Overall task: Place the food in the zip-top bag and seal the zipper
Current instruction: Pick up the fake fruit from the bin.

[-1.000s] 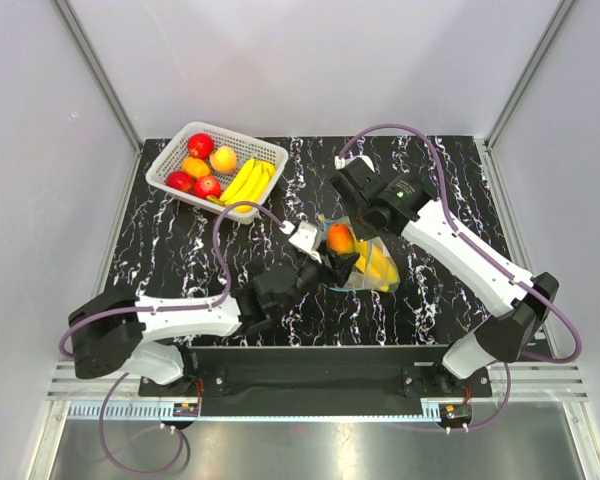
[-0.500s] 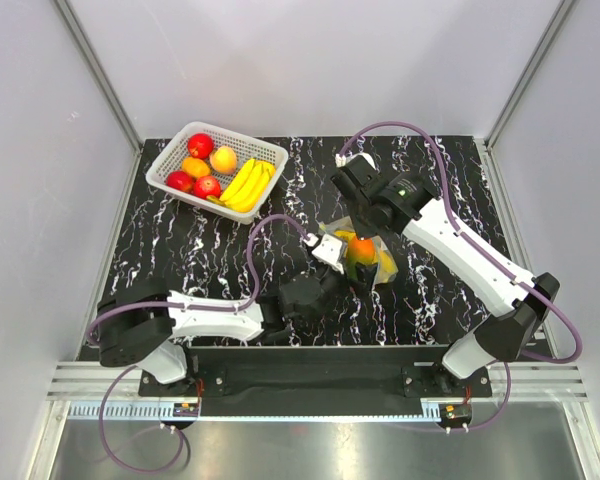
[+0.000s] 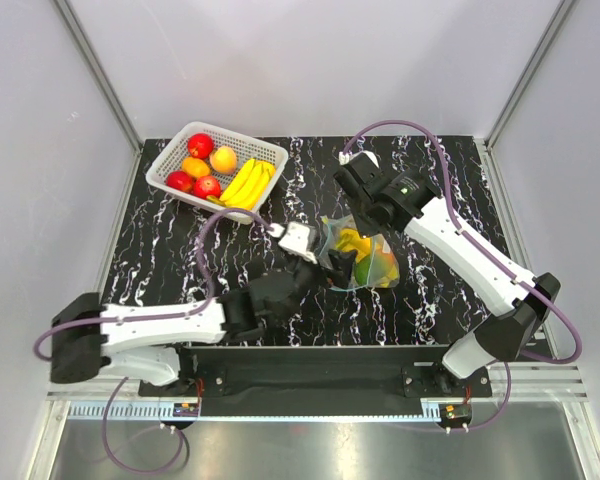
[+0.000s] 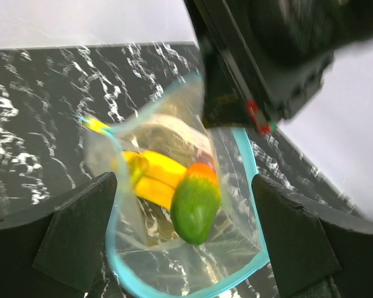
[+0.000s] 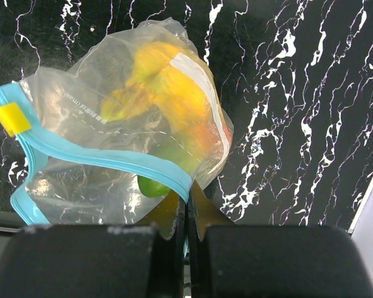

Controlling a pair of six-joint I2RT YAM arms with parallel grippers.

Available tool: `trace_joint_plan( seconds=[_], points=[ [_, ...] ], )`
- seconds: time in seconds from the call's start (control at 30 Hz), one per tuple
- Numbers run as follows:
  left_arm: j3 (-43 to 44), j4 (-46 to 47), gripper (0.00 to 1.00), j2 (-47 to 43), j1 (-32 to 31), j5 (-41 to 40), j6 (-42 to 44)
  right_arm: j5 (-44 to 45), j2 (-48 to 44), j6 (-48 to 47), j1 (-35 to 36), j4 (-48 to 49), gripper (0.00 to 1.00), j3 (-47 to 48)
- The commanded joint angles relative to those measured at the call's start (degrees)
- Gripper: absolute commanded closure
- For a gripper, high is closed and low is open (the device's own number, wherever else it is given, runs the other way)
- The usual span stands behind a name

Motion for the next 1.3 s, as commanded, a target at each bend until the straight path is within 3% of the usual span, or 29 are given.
trace_joint_plan(
  seconds=[0.0, 0.17, 0.33, 0.5, 0.6, 0.77, 0.83, 0.93, 1.07, 1.23, 1.27],
  points=[
    [2.0, -7.6, 0.04, -7.6, 1.7, -5.1, -4.5, 1.5, -1.9, -0.5, -0.5, 1.3, 1.0, 1.0],
    [5.2, -25.1, 0.01, -15.6, 10.9, -4.5, -10.9, 1.0, -1.9, -0.5, -0.5, 1.3, 1.0, 1.1],
    [10.2, -35.3, 0.02, -16.0, 28.5, 3.3, -13.9, 0.8, -2.0, -0.3, -0.5, 1.2, 1.0, 1.1],
    [19.7, -45.8, 0.03, -5.7, 42.6, 9.3, -9.0, -0.5, -2.2, 0.0, -0.5, 1.8, 1.0, 0.6],
    [29.5, -53.8, 0.11, 5.2, 48.6, 12.9, -5.6, -0.9, -1.6, 0.0, -0.5, 1.6, 1.0, 0.7],
    [47.5, -69.7, 0.11, 25.5, 53.8, 15.3, -1.5, -1.5, -1.1, 0.0, -0.5, 1.0, 1.0, 0.8],
    [57.0, -76.3, 0.15, 31.3, 55.3, 16.9, 0.5, -1.5, -1.0, -0.3, -0.5, 1.0, 1.0, 0.5],
    [66.5, -80.3, 0.17, 39.8, 56.3, 14.3, 2.2, -1.3, -0.7, -0.5, -0.5, 0.6, 1.0, 0.6],
    [71.2, -83.0, 0.16, 44.7, 57.1, 13.2, 4.2, -1.8, -1.4, -0.5, -0.5, 0.9, 1.0, -0.1],
    [68.1, -82.1, 0.11, 44.7, 57.4, 13.2, 4.2, -1.7, -1.2, -0.4, -0.5, 1.4, 1.0, -0.2],
    [67.5, -82.3, 0.01, 44.9, 57.3, 13.0, 4.2, -1.9, -0.9, -0.4, -0.5, 1.4, 1.0, -0.1]
  ],
)
